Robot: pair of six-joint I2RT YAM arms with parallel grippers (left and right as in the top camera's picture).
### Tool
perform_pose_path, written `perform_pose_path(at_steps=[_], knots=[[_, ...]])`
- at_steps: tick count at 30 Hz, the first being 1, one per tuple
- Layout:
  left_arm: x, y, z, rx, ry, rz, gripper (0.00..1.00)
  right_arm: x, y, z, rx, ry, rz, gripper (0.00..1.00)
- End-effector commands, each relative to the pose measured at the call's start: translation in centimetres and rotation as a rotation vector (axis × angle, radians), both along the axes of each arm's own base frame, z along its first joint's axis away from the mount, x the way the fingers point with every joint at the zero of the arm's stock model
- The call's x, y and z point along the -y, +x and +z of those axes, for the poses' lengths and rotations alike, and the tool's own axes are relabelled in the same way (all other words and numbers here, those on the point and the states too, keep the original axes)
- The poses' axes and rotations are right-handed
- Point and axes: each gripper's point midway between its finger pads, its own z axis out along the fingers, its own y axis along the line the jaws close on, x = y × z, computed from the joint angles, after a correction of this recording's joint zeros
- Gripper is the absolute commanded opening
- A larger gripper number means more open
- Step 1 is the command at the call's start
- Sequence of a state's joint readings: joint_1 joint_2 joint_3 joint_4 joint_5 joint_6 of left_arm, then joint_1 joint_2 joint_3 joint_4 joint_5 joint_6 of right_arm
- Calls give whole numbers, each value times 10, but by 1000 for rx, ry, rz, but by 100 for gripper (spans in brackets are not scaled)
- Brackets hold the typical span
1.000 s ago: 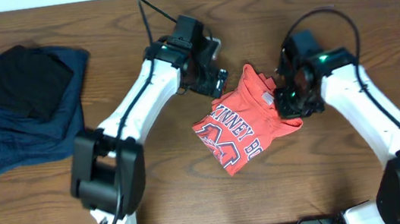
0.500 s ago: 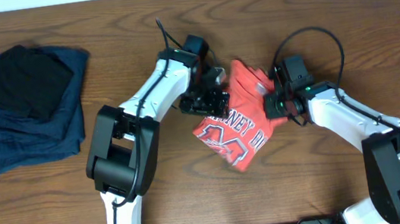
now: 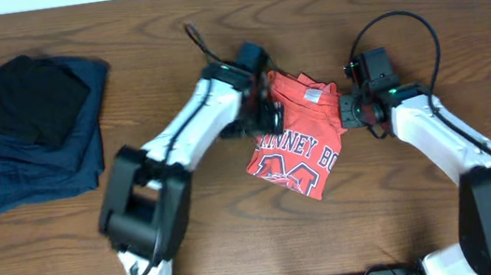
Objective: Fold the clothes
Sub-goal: 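Grasp the folded shirt's top edge with the left gripper, then carry the folded shirt left and place it on the dark clothes stack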
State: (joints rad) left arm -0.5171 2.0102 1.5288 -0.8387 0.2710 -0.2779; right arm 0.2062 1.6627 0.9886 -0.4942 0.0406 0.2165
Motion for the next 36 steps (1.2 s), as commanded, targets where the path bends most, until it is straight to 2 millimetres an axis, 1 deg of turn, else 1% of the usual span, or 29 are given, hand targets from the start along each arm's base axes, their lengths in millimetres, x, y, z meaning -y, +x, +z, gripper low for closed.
perform_pose_path(at_steps=[1,3,5,8,14,17,21,23,25,26,27,28,29,30,31,32,34,36], knots=[[-13,35,48,218,-27,-47,100,14,7,50,101,-22,-19,46],[-7,46,56,277,-76,-118,98,18,0,63,114,-20,-25,47],[-2,52,56,299,-125,-169,98,20,-9,76,124,-22,-28,47],[8,56,47,295,-193,-230,98,23,-25,93,131,-20,-28,50],[38,51,19,246,-347,-345,98,28,-55,115,131,-20,-29,55],[45,54,3,230,-379,-353,98,30,-66,120,122,-21,-28,56],[52,55,-20,209,-384,-355,98,32,-75,121,103,-18,-42,56],[63,48,-31,177,-423,-372,98,32,-78,120,92,-17,-45,56],[74,36,-41,130,-469,-395,98,32,-79,119,87,-15,-43,56],[80,28,-46,105,-485,-408,99,32,-79,119,86,-16,-43,56],[84,23,-51,88,-486,-417,93,32,-79,119,86,-16,-43,56],[89,18,-55,74,-484,-425,80,32,-79,119,85,-15,-42,56],[93,12,-57,67,-483,-439,54,31,-79,119,85,-13,-42,56],[95,11,-57,68,-480,-443,34,31,-79,119,85,-13,-42,56],[97,11,-57,74,-477,-447,19,31,-79,119,85,-13,-42,56],[98,14,-53,84,-479,-445,7,31,-80,119,83,-13,-42,56],[95,25,-43,104,-475,-407,6,31,-80,118,82,-14,-41,56],[81,51,-25,164,-435,-327,6,31,-80,118,80,-14,-41,56]])
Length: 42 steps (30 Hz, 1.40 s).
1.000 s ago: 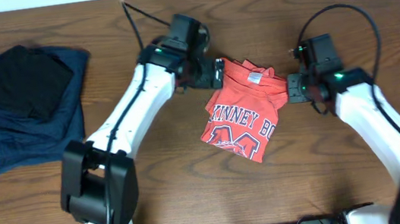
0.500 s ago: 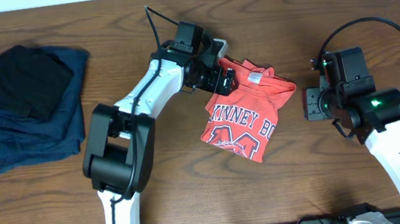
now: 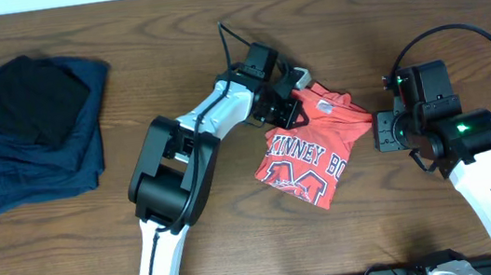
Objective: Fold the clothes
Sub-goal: 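Carry the folded shirt left and place it on the dark clothes stack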
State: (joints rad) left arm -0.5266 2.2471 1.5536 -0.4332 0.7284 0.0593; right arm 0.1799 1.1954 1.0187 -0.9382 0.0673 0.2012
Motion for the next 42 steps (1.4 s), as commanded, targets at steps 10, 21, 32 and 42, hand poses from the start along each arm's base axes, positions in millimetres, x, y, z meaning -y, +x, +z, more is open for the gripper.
perform_pose_path(at_steps=[10,21,32,42], knots=[[-207,145,158,335,144,816,6,3,-2,6,3,2,-17,55],[-423,154,251,551,129,1263,6,3,-4,5,-6,0,-17,55],[-548,127,238,543,201,1495,6,3,-4,5,-5,1,-17,55],[-606,103,207,463,239,1619,98,3,-4,5,-5,1,-17,56]])
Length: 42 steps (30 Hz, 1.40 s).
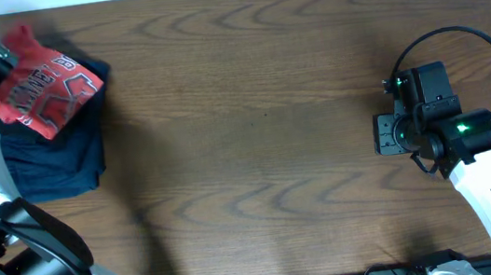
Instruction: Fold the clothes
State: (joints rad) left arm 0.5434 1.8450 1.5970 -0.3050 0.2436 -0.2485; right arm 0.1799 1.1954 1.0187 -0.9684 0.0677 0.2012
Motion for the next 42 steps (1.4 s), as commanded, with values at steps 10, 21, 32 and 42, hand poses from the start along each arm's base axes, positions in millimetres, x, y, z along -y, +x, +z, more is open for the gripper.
perform_pose_path(at_steps=[10,21,32,42], knots=[[32,-4,14,49,-138,-105,98,-4,30,24,152,33,-16,90],[238,-8,-39,-338,106,-589,98,-20,92,84,503,96,65,99],[295,-136,-9,-510,56,-722,98,15,26,89,393,75,-68,99],[309,-216,68,74,231,-751,98,44,-40,98,535,-9,-171,99]])
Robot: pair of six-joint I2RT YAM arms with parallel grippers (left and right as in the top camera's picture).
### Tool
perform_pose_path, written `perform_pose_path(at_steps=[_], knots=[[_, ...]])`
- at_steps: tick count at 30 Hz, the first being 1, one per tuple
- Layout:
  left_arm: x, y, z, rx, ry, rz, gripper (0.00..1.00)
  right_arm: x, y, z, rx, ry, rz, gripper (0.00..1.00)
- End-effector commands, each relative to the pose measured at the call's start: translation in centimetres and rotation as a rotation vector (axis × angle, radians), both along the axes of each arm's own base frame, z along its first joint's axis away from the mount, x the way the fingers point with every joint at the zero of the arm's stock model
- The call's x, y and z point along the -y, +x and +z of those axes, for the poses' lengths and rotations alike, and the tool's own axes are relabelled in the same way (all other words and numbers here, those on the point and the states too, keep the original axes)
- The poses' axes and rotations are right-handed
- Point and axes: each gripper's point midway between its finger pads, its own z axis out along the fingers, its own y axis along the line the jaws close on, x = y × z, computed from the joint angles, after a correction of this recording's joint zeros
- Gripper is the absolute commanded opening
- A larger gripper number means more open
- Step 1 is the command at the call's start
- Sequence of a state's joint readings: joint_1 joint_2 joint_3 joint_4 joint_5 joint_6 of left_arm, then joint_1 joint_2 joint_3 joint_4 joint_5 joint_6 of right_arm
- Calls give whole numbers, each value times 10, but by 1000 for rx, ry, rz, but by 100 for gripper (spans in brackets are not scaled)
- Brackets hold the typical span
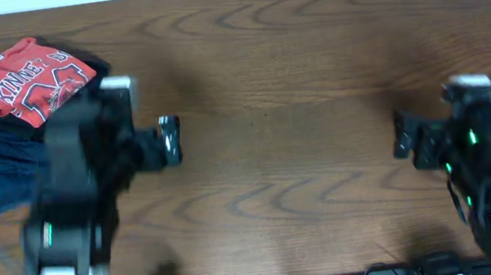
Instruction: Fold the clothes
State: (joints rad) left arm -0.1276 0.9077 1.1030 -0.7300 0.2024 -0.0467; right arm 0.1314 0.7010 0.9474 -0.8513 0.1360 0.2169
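Observation:
The red folded shirt (21, 79) with white lettering lies on top of the stack of dark folded clothes (13, 157) at the table's far left. My left gripper (169, 139) hangs right of the stack, apart from the shirt, fingers spread and holding nothing. The left arm is blurred by motion. My right gripper (402, 134) is over bare wood at the right, also open and holding nothing.
The brown wooden table (266, 78) runs the whole width of the view. A small red and white item peeks out at the left edge beside the stack. The arm bases stand at the near edge.
My left gripper was at the stack with the red shirt in it. It has let the shirt go and now sits to the right of the stack. The right arm has shifted slightly.
Both grippers were at the red shirt in the middle of the table. Then the left one held it while the right had moved off to the right. Then the shirt was over the dark stack in the left gripper. Now it rests there, released.

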Motion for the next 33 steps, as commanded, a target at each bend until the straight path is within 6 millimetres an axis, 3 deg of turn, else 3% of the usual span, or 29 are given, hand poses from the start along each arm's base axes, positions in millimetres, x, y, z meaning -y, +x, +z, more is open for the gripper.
perform_pose_path(at_steps=[1,6,10,21,28,33], knots=[[-4,-25,6,84,8,-5,98,15,-12,-15,-15,-31,-77,99],[-9,-63,30,187,-5,-4,98,17,-31,-34,-108,-47,-75,99],[-11,-78,42,252,-14,-3,98,19,-42,-46,-179,-60,-75,99],[-11,-81,45,267,-16,-3,98,21,-59,-61,-269,-76,-73,99],[-11,-81,45,267,-16,-3,98,31,-55,-43,-51,-51,-122,99],[-11,-81,45,267,-16,-3,98,20,-44,-44,204,-48,-26,99]])
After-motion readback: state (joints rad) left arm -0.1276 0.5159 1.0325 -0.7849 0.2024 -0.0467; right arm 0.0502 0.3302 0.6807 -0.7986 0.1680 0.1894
